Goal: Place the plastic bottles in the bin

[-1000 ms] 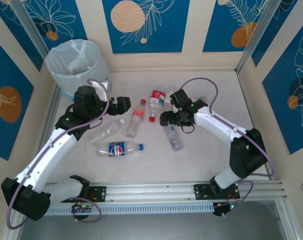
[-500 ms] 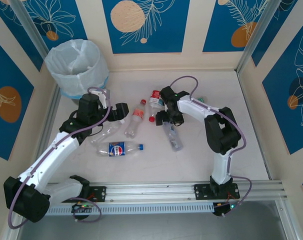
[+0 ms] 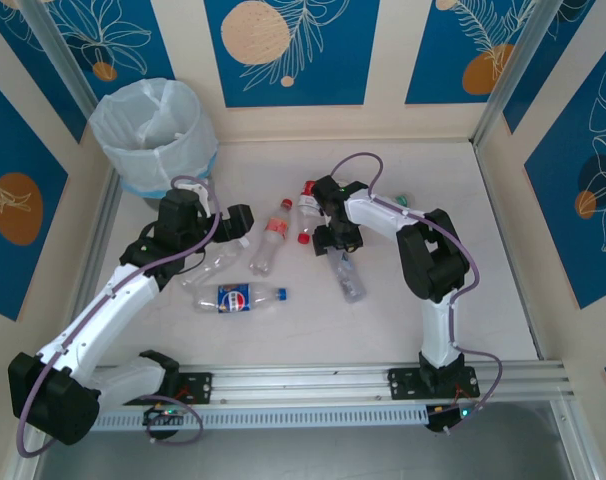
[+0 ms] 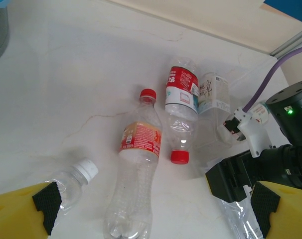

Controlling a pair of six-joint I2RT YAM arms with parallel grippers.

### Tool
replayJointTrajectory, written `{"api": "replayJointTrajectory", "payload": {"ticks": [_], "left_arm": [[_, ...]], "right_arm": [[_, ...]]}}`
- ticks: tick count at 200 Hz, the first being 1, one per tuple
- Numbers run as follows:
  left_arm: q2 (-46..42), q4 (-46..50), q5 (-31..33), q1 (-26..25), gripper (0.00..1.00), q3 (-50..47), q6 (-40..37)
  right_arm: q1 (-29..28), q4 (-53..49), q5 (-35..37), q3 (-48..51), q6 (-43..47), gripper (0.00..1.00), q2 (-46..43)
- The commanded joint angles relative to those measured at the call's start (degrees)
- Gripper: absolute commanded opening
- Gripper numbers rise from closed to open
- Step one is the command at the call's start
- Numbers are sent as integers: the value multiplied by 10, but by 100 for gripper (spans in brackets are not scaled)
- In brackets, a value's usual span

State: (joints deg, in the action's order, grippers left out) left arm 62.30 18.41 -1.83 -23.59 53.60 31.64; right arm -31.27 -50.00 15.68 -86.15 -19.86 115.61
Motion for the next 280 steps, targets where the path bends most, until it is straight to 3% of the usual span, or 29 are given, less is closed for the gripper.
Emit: {"api": "replayJointTrajectory", "payload": {"ticks": [1, 60, 149, 182, 212, 239, 261, 280], "left_arm": [[-12, -2, 11, -4, 99, -5, 9], [2, -3, -14, -4, 99, -9, -9], [19, -44, -26, -4, 99, -29, 15], [30, -62, -80, -4, 99, -27, 3], [40, -90, -130, -4, 99, -23, -6], [53, -145, -205, -6, 99, -30, -8], [54, -170, -231, -8, 99, -39, -12], [61, -175, -280, -11, 99, -36, -37]], "right_arm": [[-3, -11, 3, -15, 5, 72, 15], [-9, 16, 13, 4, 10, 60, -8], [-14, 109, 25, 109, -29, 40, -160], [-12, 174, -9, 146, -57, 36, -210], [-2, 303, -57, 196, -157, 36, -259], [-2, 477, -48, 274, -257, 36, -311], [-2, 531, -62, 288, -294, 36, -330], [-4, 647, -125, 324, -316, 36, -342]]}}
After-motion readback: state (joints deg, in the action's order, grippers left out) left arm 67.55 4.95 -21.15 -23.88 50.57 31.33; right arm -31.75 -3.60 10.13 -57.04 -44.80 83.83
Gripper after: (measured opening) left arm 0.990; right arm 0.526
